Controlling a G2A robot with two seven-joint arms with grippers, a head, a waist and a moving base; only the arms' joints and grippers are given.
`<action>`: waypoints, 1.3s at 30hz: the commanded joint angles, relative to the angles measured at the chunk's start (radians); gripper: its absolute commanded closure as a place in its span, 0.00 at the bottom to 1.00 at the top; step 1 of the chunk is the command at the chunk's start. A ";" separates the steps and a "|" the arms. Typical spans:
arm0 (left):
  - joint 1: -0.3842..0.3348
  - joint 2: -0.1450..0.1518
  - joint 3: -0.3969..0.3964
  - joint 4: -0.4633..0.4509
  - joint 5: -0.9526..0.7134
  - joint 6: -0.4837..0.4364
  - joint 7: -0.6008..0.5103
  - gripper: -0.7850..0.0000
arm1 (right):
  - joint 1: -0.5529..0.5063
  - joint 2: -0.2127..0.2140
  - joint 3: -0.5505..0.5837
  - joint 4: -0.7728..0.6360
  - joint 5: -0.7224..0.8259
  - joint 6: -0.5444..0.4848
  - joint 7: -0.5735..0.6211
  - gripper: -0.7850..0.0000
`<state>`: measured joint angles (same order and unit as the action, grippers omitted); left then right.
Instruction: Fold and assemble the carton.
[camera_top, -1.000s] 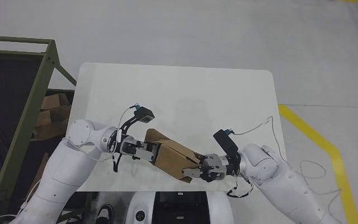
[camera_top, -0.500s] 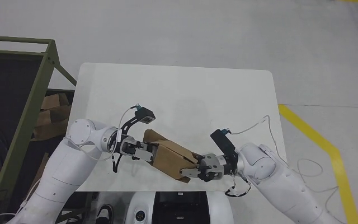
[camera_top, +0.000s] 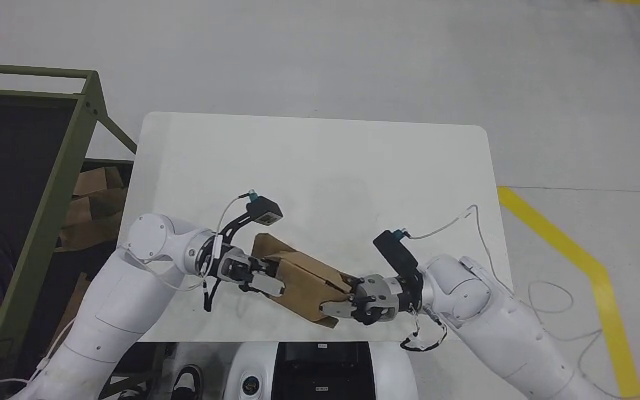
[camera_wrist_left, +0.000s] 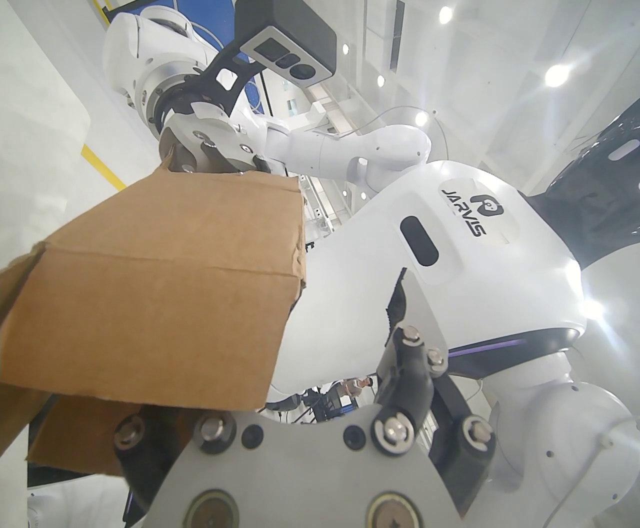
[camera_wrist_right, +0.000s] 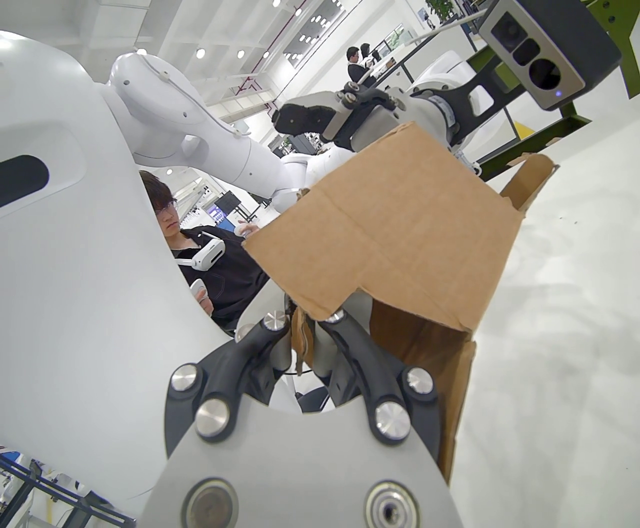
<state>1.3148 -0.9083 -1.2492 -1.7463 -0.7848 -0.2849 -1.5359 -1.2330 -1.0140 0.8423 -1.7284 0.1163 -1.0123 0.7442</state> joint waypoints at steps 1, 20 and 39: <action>-0.002 0.001 0.001 0.002 0.001 -0.001 0.001 0.22 | 0.001 0.000 -0.001 0.003 0.013 0.000 0.002 1.00; 0.000 0.007 0.007 -0.003 0.020 -0.024 0.024 0.60 | 0.006 0.000 -0.016 0.060 0.193 0.000 0.064 1.00; -0.008 0.028 0.043 0.013 0.063 -0.098 0.098 0.79 | 0.023 0.008 -0.038 0.072 0.193 0.000 0.064 1.00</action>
<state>1.3076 -0.8815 -1.2073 -1.7329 -0.7222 -0.3807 -1.4400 -1.2102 -1.0058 0.8051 -1.6567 0.3091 -1.0123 0.8077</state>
